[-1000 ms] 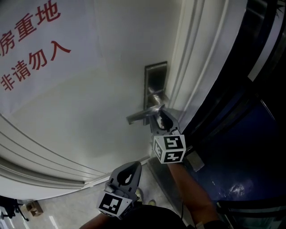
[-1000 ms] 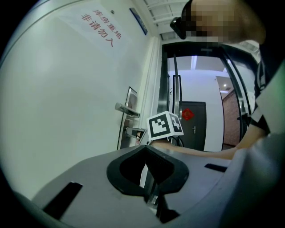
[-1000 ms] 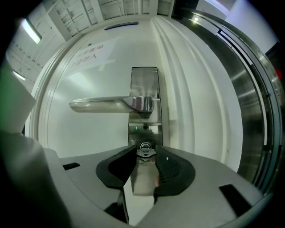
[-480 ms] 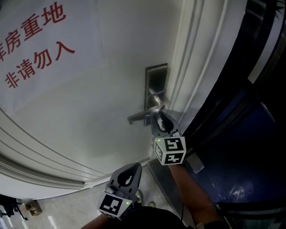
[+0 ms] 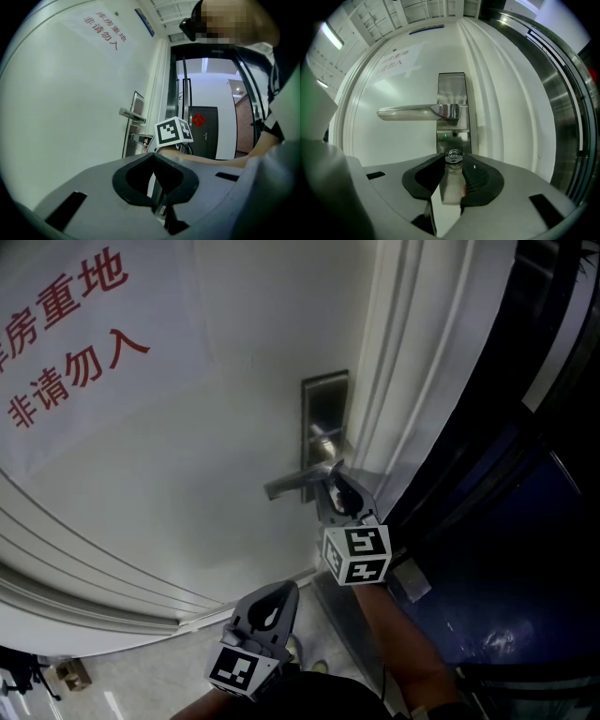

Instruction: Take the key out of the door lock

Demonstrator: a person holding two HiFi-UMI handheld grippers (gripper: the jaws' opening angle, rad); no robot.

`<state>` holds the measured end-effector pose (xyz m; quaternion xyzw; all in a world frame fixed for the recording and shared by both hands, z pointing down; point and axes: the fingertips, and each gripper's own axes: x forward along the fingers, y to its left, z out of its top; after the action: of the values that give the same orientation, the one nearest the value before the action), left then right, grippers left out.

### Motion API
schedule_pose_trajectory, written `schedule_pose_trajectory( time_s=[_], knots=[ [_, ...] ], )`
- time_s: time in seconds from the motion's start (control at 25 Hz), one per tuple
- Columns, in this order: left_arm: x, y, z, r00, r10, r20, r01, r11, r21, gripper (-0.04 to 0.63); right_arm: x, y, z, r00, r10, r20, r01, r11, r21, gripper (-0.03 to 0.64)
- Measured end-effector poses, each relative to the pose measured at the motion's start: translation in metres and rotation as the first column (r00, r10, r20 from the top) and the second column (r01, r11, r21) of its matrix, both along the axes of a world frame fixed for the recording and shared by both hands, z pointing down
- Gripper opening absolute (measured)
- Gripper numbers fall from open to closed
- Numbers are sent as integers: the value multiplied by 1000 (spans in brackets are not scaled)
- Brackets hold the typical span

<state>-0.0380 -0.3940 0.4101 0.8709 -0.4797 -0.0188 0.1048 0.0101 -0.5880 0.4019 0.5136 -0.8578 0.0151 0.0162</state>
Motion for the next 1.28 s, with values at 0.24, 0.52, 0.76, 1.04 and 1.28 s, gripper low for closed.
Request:
schedule_pose_trajectory(
  time_s=[0.24,0.52,0.76,1.04,1.28],
  knots=[
    [4,1,0,1000,10,-1,-10,1000,3,6,10,17,-1,1000,2,-2,-2,1000,4,118],
    [24,11,-5,999,49,0,-49,999,19,6,30,45,-10,1000,14,24,-14,1000,-5,120],
    [38,27,-11,998,63,2,-63,997,35,6,43,83,-22,999,-2,46,2,1000,-1,120],
    [54,51,-17,997,70,7,-71,996,53,6,55,131,-34,998,-21,64,20,1000,16,120],
    [59,65,-23,998,69,10,-69,995,73,6,62,168,-33,997,-34,72,34,999,6,120]
  ],
)
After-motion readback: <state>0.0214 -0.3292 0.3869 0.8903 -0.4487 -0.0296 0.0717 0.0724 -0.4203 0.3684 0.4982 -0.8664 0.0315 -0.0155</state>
